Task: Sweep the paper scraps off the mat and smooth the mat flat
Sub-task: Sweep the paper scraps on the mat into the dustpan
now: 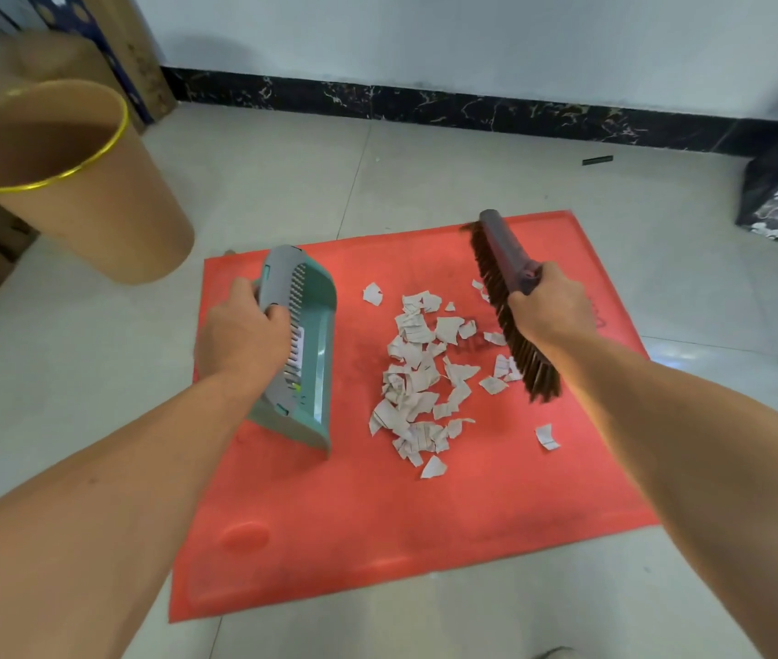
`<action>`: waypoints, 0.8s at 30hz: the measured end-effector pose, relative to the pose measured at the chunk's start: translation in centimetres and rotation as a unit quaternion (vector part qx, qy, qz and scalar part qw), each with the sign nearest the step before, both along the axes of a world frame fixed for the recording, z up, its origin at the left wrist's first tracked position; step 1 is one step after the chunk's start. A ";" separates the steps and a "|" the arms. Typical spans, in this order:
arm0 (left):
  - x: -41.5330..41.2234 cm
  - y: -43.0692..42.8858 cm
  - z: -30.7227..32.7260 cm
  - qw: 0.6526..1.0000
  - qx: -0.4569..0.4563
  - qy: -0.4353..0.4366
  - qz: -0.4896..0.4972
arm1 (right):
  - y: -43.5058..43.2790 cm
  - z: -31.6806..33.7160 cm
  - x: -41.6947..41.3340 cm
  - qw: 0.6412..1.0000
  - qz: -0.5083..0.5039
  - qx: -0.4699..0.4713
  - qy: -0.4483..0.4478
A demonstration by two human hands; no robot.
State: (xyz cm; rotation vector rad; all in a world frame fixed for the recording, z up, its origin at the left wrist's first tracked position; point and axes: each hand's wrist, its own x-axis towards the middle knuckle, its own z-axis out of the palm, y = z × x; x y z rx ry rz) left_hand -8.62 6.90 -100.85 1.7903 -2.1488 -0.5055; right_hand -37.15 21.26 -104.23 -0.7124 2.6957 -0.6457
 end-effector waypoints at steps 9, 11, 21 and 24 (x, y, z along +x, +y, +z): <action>0.2 -3.2 -0.2 0.999 -0.016 -0.052 0.004 | -0.1 -2.9 -2.6 0.998 -0.006 0.055 0.003; -0.2 -3.0 -0.1 0.999 -0.007 -0.051 0.005 | -0.4 -3.3 -2.6 0.999 0.009 0.051 -0.004; -0.4 -2.0 -0.2 0.999 -0.006 -0.034 0.011 | 0.4 -4.5 3.5 0.981 0.183 0.061 0.026; -0.1 -2.0 -0.2 0.999 -0.006 -0.032 0.014 | 0.8 -4.1 4.2 0.975 0.211 0.039 0.057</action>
